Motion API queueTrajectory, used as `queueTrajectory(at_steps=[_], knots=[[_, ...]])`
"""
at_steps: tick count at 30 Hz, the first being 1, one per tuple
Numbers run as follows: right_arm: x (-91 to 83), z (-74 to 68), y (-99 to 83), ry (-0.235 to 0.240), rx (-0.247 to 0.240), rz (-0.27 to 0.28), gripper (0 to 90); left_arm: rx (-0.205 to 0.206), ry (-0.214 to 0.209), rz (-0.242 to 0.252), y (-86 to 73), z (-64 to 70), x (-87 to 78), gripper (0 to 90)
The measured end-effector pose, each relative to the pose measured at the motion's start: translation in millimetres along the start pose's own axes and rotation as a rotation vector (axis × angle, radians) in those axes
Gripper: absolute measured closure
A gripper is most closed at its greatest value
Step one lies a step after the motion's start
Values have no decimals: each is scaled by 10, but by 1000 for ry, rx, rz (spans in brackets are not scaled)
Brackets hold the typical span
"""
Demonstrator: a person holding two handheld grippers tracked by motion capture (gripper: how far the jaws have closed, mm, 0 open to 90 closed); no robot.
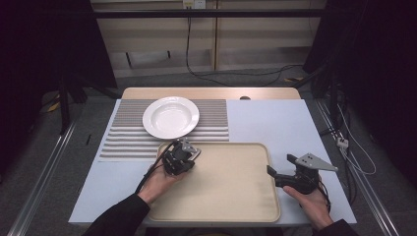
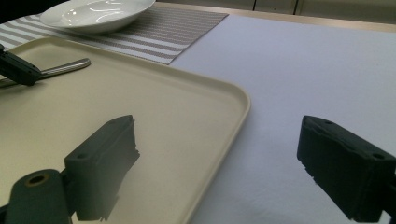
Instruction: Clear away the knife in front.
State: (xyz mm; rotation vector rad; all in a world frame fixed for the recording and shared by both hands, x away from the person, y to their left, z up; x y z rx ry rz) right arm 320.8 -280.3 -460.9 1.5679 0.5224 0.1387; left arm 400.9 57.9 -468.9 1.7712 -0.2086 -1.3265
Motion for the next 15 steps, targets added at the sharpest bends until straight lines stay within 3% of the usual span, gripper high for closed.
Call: queueTrajectory(at_steps=[6,8,15], knots=[[0,1,1,0,0,1,119,-13,6,-12,-18,-50,-26,900],[3,-1,1,-1,2,1,120,-38,6,-2,-24,-57,-28,900],[4,-5,0,1,3,-1,119,-36,16,-10,-41,-98,-51,900]])
Point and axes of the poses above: each handheld gripper's, and its own axes: x roughly forward along the jaws, y roughly out of its top, z roughly to its right, the point moved 4 cm from there along x, roughly forward along the jaws, and after that the axes turned 13 degrees about z, right-handed, at the moved point
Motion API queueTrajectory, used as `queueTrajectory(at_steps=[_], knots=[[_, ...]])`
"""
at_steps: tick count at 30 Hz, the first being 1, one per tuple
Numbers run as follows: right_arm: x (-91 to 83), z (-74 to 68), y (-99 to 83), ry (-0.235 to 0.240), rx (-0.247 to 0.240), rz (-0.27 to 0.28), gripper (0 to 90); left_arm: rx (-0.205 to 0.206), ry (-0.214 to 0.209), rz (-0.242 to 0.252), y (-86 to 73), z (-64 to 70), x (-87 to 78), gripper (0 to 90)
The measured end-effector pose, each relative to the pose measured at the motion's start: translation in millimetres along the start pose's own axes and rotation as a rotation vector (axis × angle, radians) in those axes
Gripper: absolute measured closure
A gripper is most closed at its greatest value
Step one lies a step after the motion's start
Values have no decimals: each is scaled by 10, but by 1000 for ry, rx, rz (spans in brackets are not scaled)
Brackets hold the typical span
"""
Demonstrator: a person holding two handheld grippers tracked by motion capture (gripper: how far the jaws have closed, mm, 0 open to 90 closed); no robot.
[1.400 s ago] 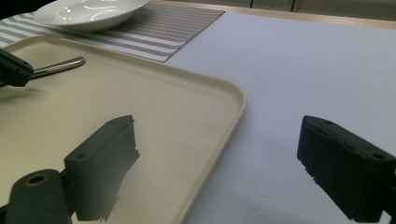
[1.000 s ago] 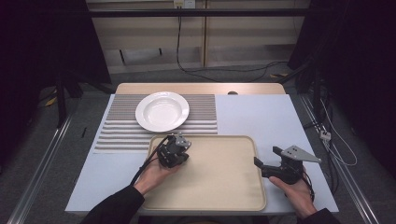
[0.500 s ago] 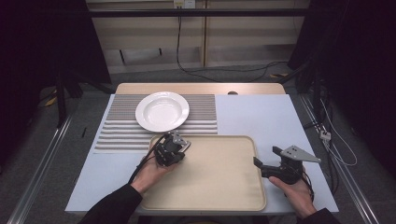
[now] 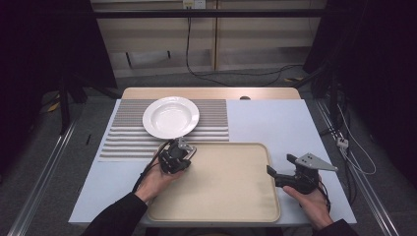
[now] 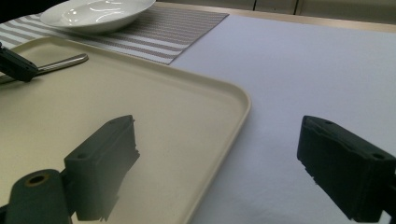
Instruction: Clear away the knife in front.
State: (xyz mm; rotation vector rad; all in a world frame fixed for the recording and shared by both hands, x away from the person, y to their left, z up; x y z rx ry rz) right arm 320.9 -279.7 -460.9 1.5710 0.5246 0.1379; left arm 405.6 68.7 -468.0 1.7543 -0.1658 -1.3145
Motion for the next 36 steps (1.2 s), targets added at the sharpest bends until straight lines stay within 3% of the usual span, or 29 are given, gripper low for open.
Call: queueTrajectory(at_steps=[3,15,21,36], knots=[[-1,1,0,0,-1,2,119,-8,-11,0,-6,-11,-4,900],[1,1,0,0,0,0,119,-25,9,-7,-18,-79,-19,900],[3,2,0,0,-1,-1,119,-36,-6,-5,-9,-119,-8,900],[3,7,0,-3,3,-1,119,-43,30,-30,-79,-199,-95,900]])
Point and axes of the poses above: each handheld gripper's, and its own axes: x roughly forward along the jaws, y roughly out of its top, z roughly to its right, the point moved 4 cm from there along x, roughly forward along the jaws, and after that the axes turned 13 degrees about z, right-handed, at the moved point
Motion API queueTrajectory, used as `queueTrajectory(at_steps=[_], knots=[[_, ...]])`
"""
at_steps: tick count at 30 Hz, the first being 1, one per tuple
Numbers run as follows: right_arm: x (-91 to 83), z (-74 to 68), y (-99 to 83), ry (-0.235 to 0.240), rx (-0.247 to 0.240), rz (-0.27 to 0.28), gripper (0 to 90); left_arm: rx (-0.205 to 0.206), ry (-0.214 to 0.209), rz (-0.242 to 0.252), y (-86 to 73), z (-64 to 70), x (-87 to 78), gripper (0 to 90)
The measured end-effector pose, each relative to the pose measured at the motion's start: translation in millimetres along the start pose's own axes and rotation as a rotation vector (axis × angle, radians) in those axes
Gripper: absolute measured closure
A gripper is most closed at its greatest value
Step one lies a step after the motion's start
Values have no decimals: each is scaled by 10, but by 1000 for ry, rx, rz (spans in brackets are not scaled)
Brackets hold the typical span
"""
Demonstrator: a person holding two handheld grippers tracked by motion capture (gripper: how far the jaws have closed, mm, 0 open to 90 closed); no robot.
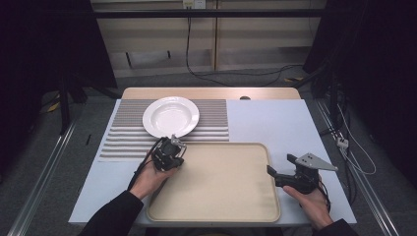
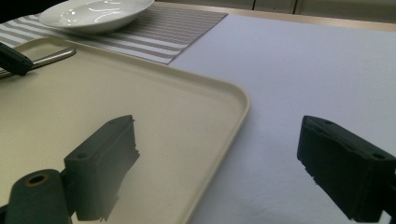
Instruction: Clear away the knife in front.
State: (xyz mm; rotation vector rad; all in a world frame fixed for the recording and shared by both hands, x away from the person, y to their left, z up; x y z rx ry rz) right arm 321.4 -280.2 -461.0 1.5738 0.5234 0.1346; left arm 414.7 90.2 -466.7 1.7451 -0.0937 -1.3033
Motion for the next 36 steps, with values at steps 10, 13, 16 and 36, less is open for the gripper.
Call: queueTrajectory(at_steps=[10,13,16,36], knots=[[6,0,-1,0,-5,-2,119,-33,24,7,-50,-38,-43,900],[0,-1,0,-2,-2,-1,119,-30,33,5,-59,-41,-54,900],[1,0,-2,0,-5,-3,119,-29,42,3,-80,-54,-75,900],[6,0,-2,1,-6,-2,119,-61,66,28,-273,-174,-252,900]])
Point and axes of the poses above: each handheld gripper's, and its own axes: x roughly forward along the jaws, y roughly out of its top, z roughly to its right, the point moved 4 cm from there along x, roughly forward along the jaws, and after that the axes turned 13 degrees about z, right-handed, at the moved point
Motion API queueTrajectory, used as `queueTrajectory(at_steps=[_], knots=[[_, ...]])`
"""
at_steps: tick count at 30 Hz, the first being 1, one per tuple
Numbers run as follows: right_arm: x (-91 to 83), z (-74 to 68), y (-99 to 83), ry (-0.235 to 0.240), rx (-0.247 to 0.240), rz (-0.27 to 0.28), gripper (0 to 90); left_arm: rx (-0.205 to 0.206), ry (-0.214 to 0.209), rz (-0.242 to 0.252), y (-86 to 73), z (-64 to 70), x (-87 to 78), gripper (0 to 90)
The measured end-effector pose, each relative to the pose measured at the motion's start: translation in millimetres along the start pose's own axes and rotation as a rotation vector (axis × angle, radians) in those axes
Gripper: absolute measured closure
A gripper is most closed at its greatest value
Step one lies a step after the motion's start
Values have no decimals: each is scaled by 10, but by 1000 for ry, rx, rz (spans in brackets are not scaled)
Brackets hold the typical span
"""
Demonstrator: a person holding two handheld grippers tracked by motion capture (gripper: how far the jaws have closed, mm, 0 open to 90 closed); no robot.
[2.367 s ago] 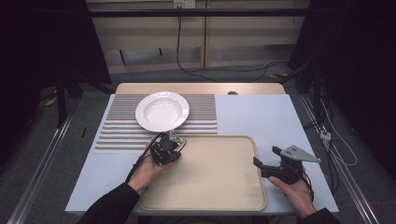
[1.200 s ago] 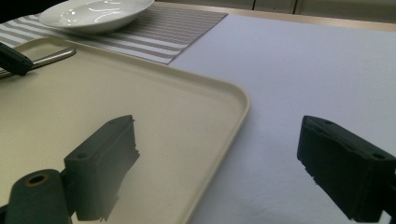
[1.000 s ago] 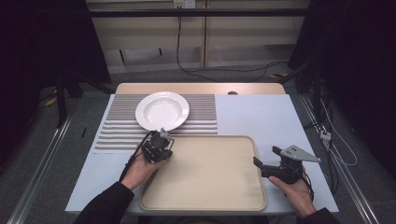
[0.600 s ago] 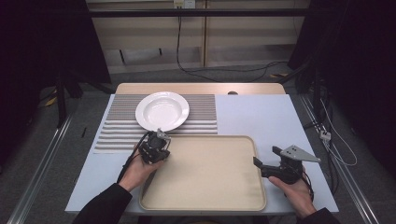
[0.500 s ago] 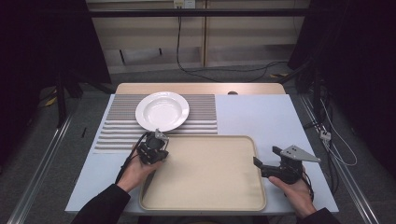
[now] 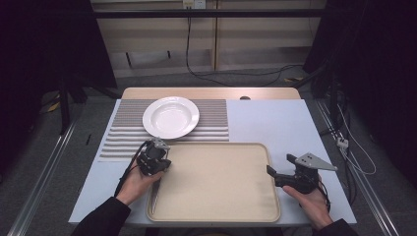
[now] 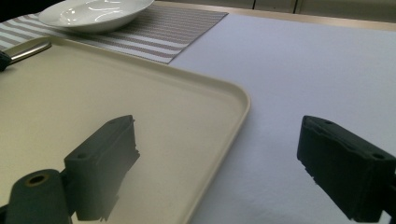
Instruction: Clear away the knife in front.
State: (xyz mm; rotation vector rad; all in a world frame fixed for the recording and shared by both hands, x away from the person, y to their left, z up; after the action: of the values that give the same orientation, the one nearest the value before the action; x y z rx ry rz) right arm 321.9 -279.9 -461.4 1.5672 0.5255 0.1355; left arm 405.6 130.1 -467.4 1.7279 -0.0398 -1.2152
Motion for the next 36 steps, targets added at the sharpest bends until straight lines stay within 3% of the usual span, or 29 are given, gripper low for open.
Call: queueTrajectory(at_steps=[10,12,15,20,24,28,33,36], knots=[[4,-1,0,1,1,-1,119,-22,-12,28,-42,-16,-29,900],[4,-2,1,1,1,0,119,-45,-28,47,-45,-28,-36,891],[3,-1,2,1,1,1,119,-30,-30,95,-5,-38,-85,840],[3,-1,3,1,2,1,119,-16,-8,162,43,-35,-152,677],[2,-1,3,1,2,2,119,-14,26,222,93,-29,-198,419],[1,0,3,1,3,2,119,-36,10,261,138,-18,-267,195],[-2,-3,5,-1,3,3,119,-43,5,284,144,22,-350,56],[-4,-2,5,-2,3,4,119,-39,23,307,134,39,-417,57]])
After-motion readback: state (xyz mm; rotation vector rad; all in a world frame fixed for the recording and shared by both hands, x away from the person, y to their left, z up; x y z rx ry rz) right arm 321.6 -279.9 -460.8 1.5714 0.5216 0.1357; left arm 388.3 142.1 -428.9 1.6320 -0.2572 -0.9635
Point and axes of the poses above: each handheld gripper's, and its own axes: x roughly forward along the jaws, y roughly out of its top, z roughly to its right, the point moved 4 cm from there along x, roughly forward along the jaws, and after that the axes turned 13 degrees about z, right-handed, at the moved point
